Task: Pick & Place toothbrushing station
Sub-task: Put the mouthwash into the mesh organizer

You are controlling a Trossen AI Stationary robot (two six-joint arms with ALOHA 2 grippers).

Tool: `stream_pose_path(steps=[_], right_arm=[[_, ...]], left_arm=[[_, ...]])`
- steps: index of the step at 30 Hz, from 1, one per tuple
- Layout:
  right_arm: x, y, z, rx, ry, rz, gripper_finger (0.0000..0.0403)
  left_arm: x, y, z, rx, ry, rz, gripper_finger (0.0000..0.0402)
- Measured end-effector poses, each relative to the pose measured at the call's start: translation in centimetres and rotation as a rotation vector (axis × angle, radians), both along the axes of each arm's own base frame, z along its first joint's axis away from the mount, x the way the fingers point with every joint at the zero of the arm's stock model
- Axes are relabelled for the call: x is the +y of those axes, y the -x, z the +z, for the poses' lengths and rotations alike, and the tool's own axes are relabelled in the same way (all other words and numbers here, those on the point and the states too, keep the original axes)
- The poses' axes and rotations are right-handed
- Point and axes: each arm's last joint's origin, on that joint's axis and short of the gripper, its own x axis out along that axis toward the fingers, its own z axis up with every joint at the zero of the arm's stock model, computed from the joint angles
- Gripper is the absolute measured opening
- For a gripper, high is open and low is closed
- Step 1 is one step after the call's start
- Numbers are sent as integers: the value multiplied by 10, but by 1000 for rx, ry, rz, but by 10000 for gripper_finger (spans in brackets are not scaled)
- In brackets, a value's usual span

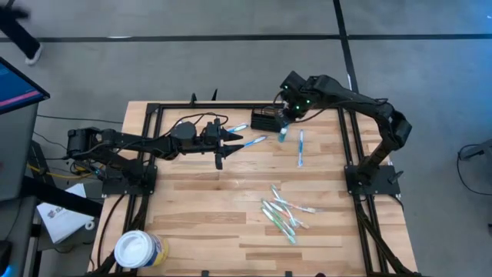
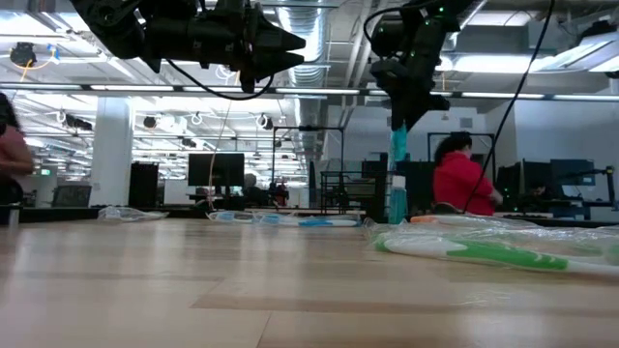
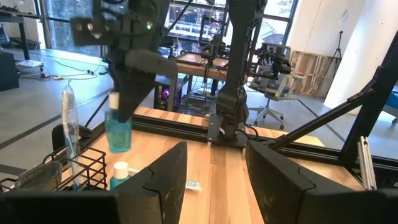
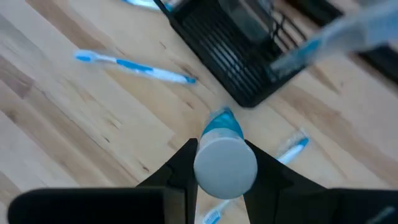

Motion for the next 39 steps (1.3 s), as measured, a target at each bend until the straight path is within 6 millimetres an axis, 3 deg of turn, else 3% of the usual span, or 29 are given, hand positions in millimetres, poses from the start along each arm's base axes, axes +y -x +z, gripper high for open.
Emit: stream_pose_path(steps=[7,14,18,27,39], right_arm=[[-5,-5,7,-69,50,7,82],[-17,-10,0,-83,63,5,82],[-24,-19,-9,-52,48,18,82],[-39,-42,-2,-47,75,83,82],[-42,-43,-1,-36,115,93,82]], left_arm=[[0,0,0,0,0,0,156],[0,0,0,0,0,0,156],[0,0,0,0,0,0,156],[0,0,0,0,0,0,156],[0,0,0,0,0,0,156]])
